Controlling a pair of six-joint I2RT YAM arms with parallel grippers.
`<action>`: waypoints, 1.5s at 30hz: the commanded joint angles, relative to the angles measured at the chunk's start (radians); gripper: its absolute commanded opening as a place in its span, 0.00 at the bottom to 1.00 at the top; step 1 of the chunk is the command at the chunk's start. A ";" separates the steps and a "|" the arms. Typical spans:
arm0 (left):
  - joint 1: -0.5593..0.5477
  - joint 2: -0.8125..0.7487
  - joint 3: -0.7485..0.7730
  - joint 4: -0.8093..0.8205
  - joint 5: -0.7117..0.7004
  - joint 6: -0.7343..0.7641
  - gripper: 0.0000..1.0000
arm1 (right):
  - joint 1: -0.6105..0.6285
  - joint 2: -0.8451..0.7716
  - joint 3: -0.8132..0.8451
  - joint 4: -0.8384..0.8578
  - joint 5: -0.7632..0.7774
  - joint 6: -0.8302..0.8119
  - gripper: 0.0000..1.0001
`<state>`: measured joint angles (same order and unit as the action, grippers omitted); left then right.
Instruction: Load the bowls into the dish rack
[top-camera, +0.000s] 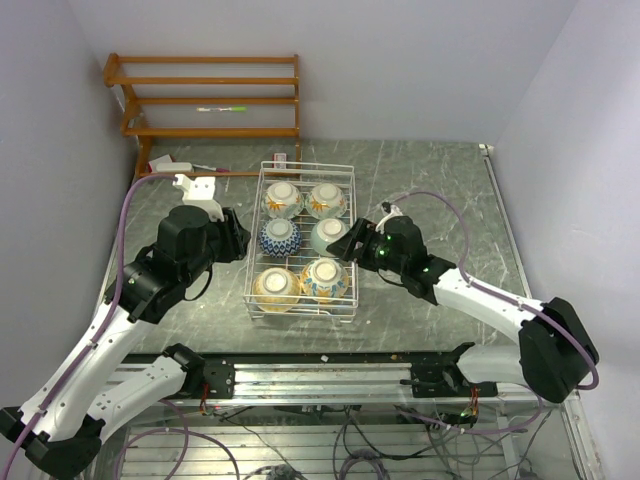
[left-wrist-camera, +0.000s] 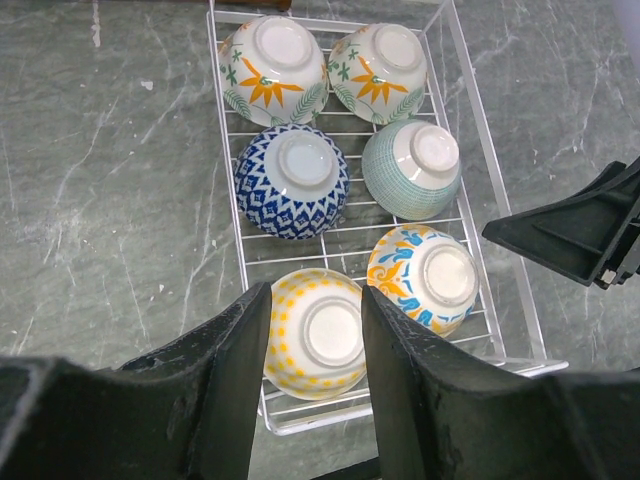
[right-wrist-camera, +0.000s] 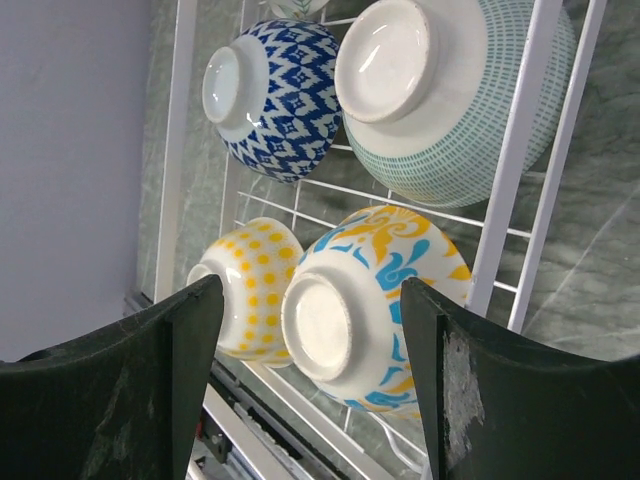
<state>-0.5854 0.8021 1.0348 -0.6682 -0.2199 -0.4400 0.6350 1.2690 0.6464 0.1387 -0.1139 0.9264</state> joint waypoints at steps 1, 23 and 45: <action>-0.004 0.001 -0.005 0.036 0.014 0.014 0.53 | 0.019 0.010 -0.027 -0.296 0.118 -0.096 0.73; -0.004 -0.060 -0.096 0.032 -0.074 0.059 1.00 | 0.076 -0.164 0.348 -0.642 0.647 -0.371 0.81; -0.003 -0.124 -0.166 0.033 -0.172 0.039 0.99 | 0.076 -0.276 0.276 -0.641 0.869 -0.435 0.92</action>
<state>-0.5854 0.6914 0.8753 -0.6552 -0.3553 -0.3965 0.7124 1.0130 0.9432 -0.5335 0.7109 0.5072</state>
